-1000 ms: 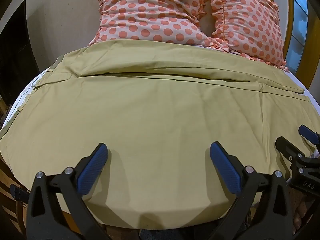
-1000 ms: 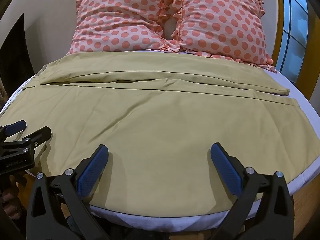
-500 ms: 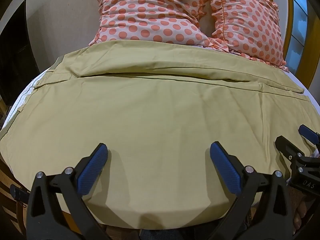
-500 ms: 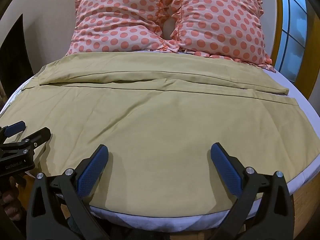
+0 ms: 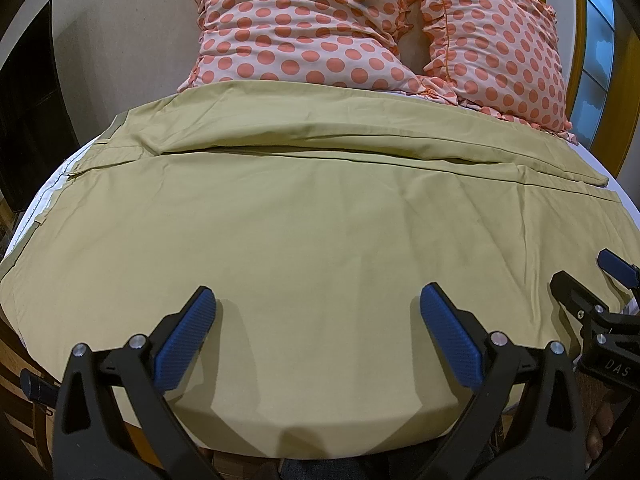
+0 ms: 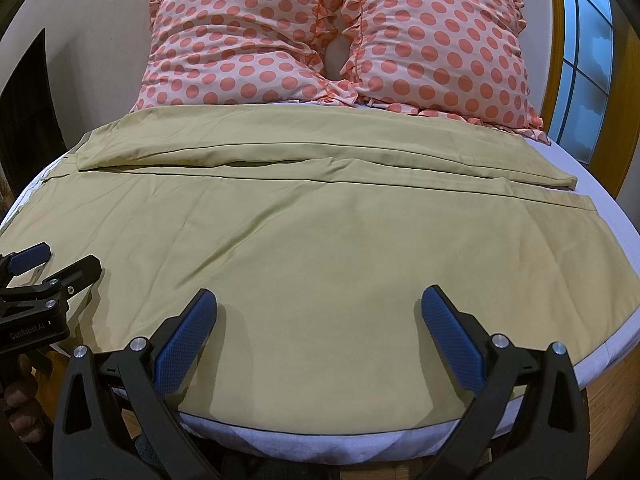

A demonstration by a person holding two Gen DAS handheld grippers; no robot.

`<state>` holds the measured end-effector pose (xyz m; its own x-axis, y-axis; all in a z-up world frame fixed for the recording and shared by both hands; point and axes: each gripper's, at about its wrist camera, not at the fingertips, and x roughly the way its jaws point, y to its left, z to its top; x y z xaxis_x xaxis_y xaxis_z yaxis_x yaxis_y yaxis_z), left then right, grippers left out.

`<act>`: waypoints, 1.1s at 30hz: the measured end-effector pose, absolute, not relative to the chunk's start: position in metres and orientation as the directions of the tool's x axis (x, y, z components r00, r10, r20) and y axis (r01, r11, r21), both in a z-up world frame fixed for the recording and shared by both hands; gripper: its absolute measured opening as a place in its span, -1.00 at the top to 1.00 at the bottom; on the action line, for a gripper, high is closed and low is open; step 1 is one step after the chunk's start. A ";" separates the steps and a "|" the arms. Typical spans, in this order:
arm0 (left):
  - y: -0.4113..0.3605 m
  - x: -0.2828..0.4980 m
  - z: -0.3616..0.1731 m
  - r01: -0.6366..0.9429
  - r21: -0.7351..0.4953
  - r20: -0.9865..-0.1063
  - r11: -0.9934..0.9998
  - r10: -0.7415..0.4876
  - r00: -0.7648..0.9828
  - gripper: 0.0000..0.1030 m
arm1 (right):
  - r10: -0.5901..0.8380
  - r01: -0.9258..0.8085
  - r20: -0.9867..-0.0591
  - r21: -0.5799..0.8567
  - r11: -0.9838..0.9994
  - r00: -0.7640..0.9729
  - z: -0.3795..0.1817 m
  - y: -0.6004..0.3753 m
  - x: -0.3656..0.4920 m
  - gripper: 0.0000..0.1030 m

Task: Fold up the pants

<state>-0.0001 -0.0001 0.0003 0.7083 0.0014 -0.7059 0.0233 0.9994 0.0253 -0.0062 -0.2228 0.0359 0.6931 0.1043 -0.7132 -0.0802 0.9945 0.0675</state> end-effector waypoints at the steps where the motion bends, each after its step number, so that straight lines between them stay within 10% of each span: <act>1: 0.000 0.000 0.000 0.023 0.025 -0.706 0.999 0.001 0.708 -0.97 | 0.104 -0.080 -0.713 0.068 0.994 0.693 0.036 -0.223 -0.006 -0.97; 33: 0.000 0.000 0.000 0.023 0.026 -0.704 0.999 0.002 0.710 -0.97 | 0.101 -0.075 -0.705 0.067 0.995 0.702 0.035 -0.223 -0.008 -0.97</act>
<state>-0.0002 -0.0001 0.0004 0.7098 0.0020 -0.7044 0.0232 0.9994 0.0261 -0.0076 -0.2235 0.0355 0.7022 0.1006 -0.7048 -0.0751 0.9949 0.0672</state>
